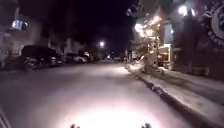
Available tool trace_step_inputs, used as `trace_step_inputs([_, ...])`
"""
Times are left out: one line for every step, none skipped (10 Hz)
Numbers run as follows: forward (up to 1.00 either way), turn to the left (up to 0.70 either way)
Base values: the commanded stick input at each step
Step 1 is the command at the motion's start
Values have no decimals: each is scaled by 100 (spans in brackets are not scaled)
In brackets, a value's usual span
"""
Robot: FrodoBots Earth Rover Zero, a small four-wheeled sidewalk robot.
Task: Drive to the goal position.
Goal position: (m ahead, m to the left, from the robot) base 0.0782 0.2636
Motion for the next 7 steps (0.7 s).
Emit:
trace_step_inputs([70,0])
trace_step_inputs([70,0])
trace_step_inputs([70,0])
trace_step_inputs([70,0])
trace_step_inputs([70,0])
trace_step_inputs([70,0])
trace_step_inputs([70,0])
